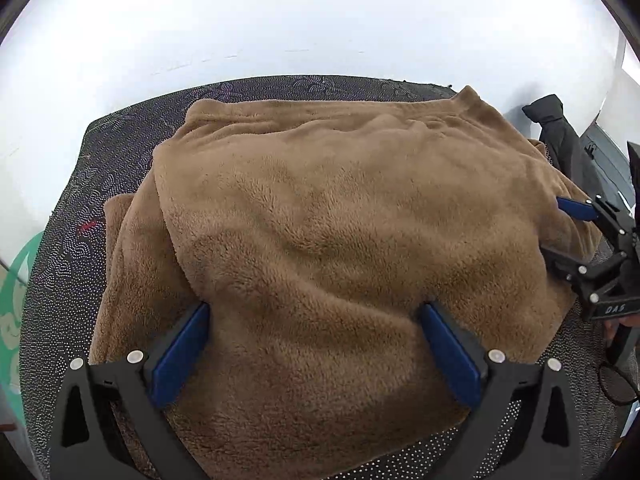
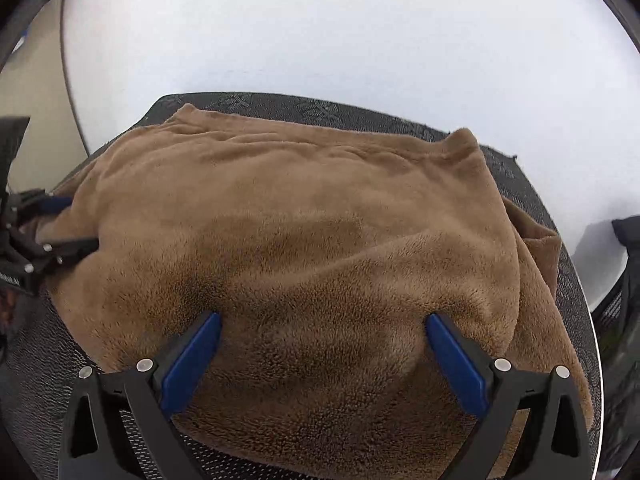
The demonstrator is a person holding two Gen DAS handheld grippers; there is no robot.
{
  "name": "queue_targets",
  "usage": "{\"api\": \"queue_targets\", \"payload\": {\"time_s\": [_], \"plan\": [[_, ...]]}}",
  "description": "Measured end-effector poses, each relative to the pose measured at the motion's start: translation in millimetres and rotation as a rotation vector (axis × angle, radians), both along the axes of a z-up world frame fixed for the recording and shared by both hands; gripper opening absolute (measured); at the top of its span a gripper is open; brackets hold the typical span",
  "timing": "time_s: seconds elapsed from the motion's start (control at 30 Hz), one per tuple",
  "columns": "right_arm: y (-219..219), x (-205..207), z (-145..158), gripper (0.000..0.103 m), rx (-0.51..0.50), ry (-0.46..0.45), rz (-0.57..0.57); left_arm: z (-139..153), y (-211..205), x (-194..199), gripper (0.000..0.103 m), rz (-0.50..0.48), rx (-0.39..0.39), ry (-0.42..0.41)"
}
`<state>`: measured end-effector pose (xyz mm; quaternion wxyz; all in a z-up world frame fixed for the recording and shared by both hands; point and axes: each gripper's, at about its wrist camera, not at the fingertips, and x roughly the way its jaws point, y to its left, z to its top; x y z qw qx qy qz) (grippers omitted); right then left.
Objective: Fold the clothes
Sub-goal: 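Press the folded sweatshirt flat with both open tools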
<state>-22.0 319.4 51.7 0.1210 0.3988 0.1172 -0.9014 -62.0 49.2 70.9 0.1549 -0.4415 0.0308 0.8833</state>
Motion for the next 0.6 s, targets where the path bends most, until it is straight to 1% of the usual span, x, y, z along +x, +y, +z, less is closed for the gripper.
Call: {"api": "queue_targets", "payload": {"time_s": [0.33,0.6], "plan": [[1.8,3.4,4.6,0.102,0.019,0.015,-0.004,-1.5,3.3,-2.6,0.103,0.0,-0.006,0.008],[0.5,4.5,4.9,0.102,0.015,0.019,-0.002,-1.3,3.8,-3.2,0.103,0.0,-0.008,0.01]]}}
